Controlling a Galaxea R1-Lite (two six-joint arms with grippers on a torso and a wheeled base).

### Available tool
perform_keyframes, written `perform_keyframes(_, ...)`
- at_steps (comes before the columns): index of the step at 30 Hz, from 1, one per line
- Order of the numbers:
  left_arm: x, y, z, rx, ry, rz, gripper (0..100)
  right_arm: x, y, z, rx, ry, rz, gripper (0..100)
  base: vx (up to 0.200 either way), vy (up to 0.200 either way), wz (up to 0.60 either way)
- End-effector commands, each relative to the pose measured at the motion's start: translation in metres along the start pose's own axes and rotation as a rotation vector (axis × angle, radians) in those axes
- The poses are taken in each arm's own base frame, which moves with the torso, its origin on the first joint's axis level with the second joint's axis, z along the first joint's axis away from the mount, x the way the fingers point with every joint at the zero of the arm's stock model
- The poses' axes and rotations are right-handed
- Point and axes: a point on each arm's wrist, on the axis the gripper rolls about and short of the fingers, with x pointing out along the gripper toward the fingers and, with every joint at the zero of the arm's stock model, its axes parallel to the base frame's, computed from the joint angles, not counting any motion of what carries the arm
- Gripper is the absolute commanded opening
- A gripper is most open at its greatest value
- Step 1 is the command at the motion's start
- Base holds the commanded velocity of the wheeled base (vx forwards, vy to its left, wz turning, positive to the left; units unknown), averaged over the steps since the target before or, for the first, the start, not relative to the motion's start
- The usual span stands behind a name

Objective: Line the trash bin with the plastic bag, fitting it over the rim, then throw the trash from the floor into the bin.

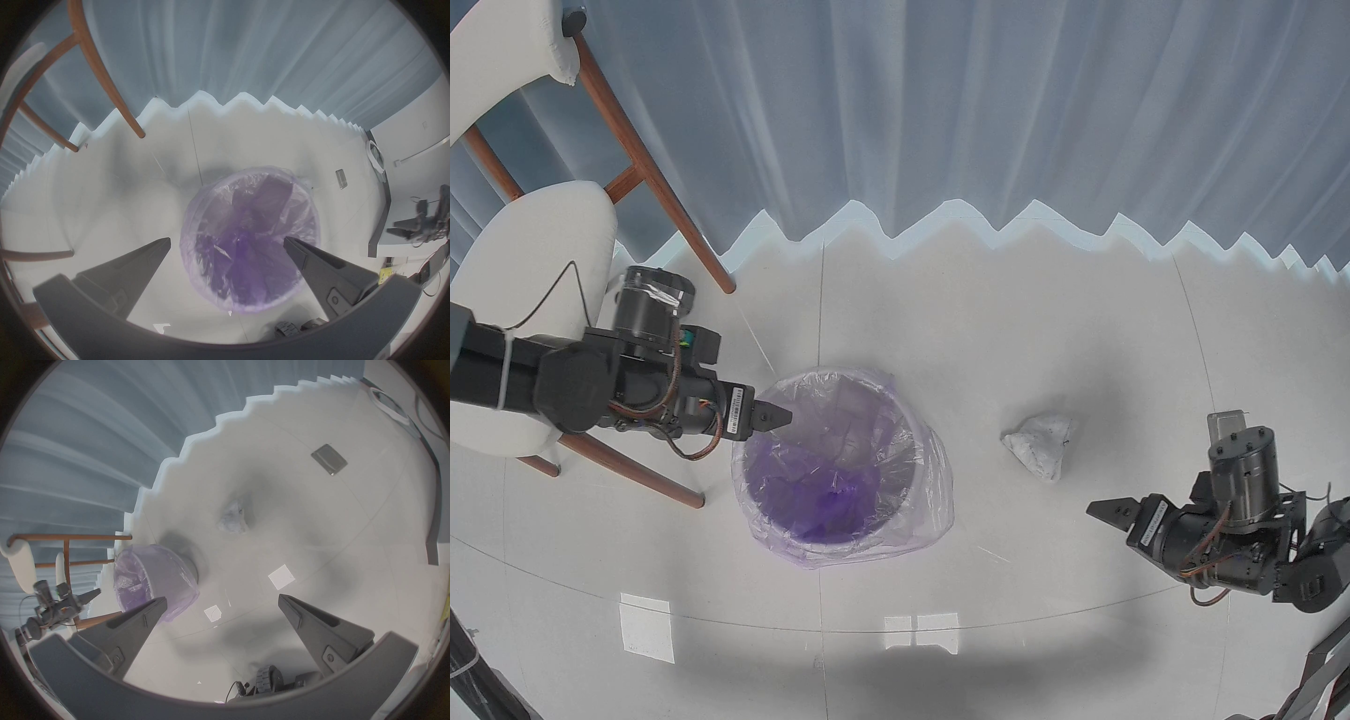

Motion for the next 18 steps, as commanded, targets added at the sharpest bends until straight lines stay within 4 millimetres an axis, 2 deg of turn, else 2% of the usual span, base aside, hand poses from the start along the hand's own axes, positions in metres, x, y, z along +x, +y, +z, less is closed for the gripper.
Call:
perform_keyframes(1, -0.095, -0.008, -0.008, -0.069, -0.143, -0.03, 100, 0.071, -0.004, -0.023, -0.122, 0.064, -0.048, 100, 0.0, 0.0, 0.0)
perform_keyframes(2, -0.095, -0.008, -0.008, -0.069, -0.143, -0.03, 100, 0.071, -0.004, -0.023, -0.122, 0.064, -0.048, 100, 0.0, 0.0, 0.0)
perform_keyframes(3, -0.116, -0.011, -0.01, -0.113, -0.196, -0.053, 100, 0.094, -0.006, -0.03, -0.188, 0.062, -0.039, 100, 0.0, 0.0, 0.0)
perform_keyframes(6, -0.138, -0.009, -0.018, -0.185, -0.288, -0.053, 100, 0.126, 0.001, -0.039, -0.272, 0.053, 0.023, 100, 0.0, 0.0, 0.0)
perform_keyframes(10, -0.175, 0.002, -0.023, -0.225, -0.502, -0.015, 100, 0.164, 0.014, -0.042, -0.381, 0.047, 0.063, 100, 0.0, 0.0, 0.0)
perform_keyframes(11, -0.179, 0.003, -0.023, -0.225, -0.521, -0.012, 100, 0.167, 0.017, -0.043, -0.395, 0.046, 0.068, 100, 0.0, 0.0, 0.0)
perform_keyframes(13, -0.203, 0.005, -0.029, -0.229, -0.597, 0.016, 100, 0.182, 0.031, -0.045, -0.433, 0.053, 0.082, 100, 0.0, 0.0, 0.0)
perform_keyframes(14, -0.204, 0.006, -0.029, -0.229, -0.602, 0.018, 100, 0.182, 0.032, -0.044, -0.435, 0.051, 0.083, 100, 0.0, 0.0, 0.0)
perform_keyframes(15, -0.216, 0.007, -0.032, -0.231, -0.64, 0.035, 100, 0.19, 0.043, -0.042, -0.441, 0.046, 0.096, 100, 0.0, 0.0, 0.0)
perform_keyframes(18, -0.234, 0.007, -0.043, -0.245, -0.69, 0.055, 100, 0.206, 0.061, -0.041, -0.457, 0.06, 0.1, 100, 0.0, 0.0, 0.0)
